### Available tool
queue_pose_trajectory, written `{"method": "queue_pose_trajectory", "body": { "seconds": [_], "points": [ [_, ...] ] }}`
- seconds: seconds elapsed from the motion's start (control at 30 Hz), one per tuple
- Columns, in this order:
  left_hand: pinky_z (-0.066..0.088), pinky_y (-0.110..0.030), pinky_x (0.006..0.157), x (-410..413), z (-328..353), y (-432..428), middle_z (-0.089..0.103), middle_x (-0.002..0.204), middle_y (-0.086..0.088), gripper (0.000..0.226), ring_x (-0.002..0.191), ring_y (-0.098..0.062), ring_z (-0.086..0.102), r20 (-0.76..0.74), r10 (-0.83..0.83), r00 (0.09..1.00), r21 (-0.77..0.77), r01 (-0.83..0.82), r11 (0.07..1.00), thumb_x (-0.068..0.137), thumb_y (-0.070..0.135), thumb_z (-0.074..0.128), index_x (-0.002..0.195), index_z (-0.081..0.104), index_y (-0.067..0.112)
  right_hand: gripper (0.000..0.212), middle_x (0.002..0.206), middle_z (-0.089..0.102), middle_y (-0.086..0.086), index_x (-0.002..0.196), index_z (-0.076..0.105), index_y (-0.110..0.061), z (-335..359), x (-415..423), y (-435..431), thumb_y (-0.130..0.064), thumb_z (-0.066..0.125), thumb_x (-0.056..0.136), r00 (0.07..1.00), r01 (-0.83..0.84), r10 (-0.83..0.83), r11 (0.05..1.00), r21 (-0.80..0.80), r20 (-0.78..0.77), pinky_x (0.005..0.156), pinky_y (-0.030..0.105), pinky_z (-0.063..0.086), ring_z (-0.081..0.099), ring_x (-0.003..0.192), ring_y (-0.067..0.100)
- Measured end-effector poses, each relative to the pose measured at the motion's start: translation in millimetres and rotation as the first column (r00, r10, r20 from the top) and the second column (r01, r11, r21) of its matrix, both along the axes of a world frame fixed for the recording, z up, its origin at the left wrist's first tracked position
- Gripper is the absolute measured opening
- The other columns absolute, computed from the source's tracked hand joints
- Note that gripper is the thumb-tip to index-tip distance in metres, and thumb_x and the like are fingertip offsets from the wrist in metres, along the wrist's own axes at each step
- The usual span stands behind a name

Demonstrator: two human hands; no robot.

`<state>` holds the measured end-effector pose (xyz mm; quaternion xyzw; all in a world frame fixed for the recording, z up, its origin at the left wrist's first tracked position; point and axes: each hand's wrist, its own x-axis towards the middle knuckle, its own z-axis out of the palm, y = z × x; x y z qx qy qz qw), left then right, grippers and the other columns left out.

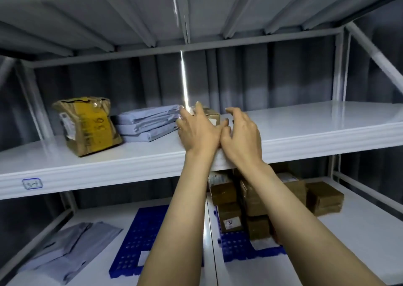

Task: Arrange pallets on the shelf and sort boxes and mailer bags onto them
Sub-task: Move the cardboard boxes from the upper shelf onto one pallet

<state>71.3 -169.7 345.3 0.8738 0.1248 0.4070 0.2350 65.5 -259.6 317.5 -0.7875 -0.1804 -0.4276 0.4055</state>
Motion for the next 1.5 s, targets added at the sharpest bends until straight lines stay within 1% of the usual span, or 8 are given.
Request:
{"method": "queue_pose_trajectory", "body": {
  "seconds": [0.3, 0.53, 0.7, 0.9, 1.03, 1.13, 1.3, 1.5],
  "points": [
    [0.047, -0.042, 0.080, -4, -5, 1, 0.042, 0.126, -0.015, 0.067, 0.113, -0.038, 0.046, 0.030, -0.015, 0.999, -0.048, 0.016, 0.999, 0.072, 0.054, 0.071, 0.121, 0.046, 0.016, 0.038, 0.115, 0.068, 0.008, 0.128, 0.056, -0.014, -1, 10, 5, -0.019, 0.047, 0.091, 0.991, 0.132, -0.132, 0.991, 0.020, -0.020, 0.079, 0.034, 0.045, 0.062, 0.101, 0.030],
    [0.039, -0.028, 0.073, -19, -15, 3, 0.052, 0.112, -0.003, 0.058, 0.100, -0.024, 0.056, 0.284, -0.117, 0.952, -0.093, 0.149, 0.985, 0.074, 0.062, 0.066, 0.109, 0.056, 0.018, 0.050, 0.090, 0.071, 0.014, 0.113, 0.063, -0.015, 1, 2, 8, -0.039, 0.025, 0.089, 0.993, 0.112, -0.114, 0.989, 0.100, 0.010, 0.066, 0.033, 0.032, 0.061, 0.087, 0.035],
    [0.037, -0.019, 0.076, -34, -23, 4, 0.054, 0.107, 0.004, 0.047, 0.096, -0.014, 0.056, 0.478, -0.181, 0.859, -0.125, 0.271, 0.955, 0.072, 0.048, 0.073, 0.104, 0.061, 0.016, 0.050, 0.099, 0.072, 0.005, 0.112, 0.064, -0.021, 2, -9, 8, -0.048, 0.028, 0.090, 0.999, 0.020, -0.012, 0.982, 0.189, -0.041, 0.072, 0.027, 0.033, 0.062, 0.094, 0.025],
    [0.050, -0.039, 0.087, -54, -42, 6, 0.050, 0.114, 0.000, 0.052, 0.107, -0.019, 0.053, 0.596, -0.328, 0.733, -0.056, 0.446, 0.893, 0.066, 0.037, 0.066, 0.110, 0.052, 0.013, 0.032, 0.104, 0.064, -0.012, 0.115, 0.061, -0.021, 4, -27, 9, -0.044, 0.053, 0.093, 0.945, -0.200, 0.297, 0.857, 0.474, -0.138, 0.092, 0.029, 0.047, 0.060, 0.101, 0.007],
    [0.050, -0.043, 0.082, -68, -52, 7, 0.049, 0.111, 0.002, 0.052, 0.103, -0.019, 0.052, 0.617, -0.352, 0.704, -0.111, 0.521, 0.846, 0.071, 0.040, 0.064, 0.112, 0.044, 0.015, 0.032, 0.103, 0.066, -0.007, 0.115, 0.061, -0.017, -2, -40, 19, -0.035, 0.059, 0.089, 0.934, -0.238, 0.347, 0.784, 0.573, -0.086, 0.083, 0.023, 0.048, 0.061, 0.096, 0.005],
    [0.054, -0.032, 0.082, -82, -51, 9, 0.052, 0.112, 0.001, 0.049, 0.102, -0.009, 0.056, 0.668, -0.329, 0.668, -0.264, 0.625, 0.734, 0.077, 0.043, 0.063, 0.112, 0.042, 0.017, 0.032, 0.095, 0.064, -0.013, 0.110, 0.061, -0.013, -7, -55, 25, -0.026, 0.056, 0.082, 0.940, -0.275, 0.341, 0.719, 0.638, 0.020, 0.072, 0.010, 0.046, 0.059, 0.083, -0.008],
    [0.047, -0.010, 0.071, -96, -64, 17, 0.056, 0.115, -0.008, 0.033, 0.092, -0.007, 0.056, 0.639, -0.305, 0.707, -0.502, 0.683, 0.530, 0.090, 0.017, 0.063, 0.118, 0.049, 0.008, 0.031, 0.097, 0.064, -0.009, 0.106, 0.059, -0.008, -34, -80, 38, -0.016, 0.048, 0.078, 0.931, -0.337, 0.326, 0.595, 0.729, 0.164, 0.073, 0.011, 0.047, 0.060, 0.086, -0.008],
    [0.049, -0.017, 0.076, -118, -101, 21, 0.063, 0.114, 0.002, 0.044, 0.103, -0.010, 0.062, 0.592, -0.437, 0.677, -0.552, 0.736, 0.391, 0.078, 0.030, 0.061, 0.120, 0.052, 0.020, 0.033, 0.104, 0.065, 0.003, 0.105, 0.060, -0.016, -84, -99, 39, -0.012, 0.045, 0.075, 0.904, -0.342, 0.400, 0.474, 0.811, 0.148, 0.085, 0.036, 0.052, 0.062, 0.098, 0.016]
  ]
}}
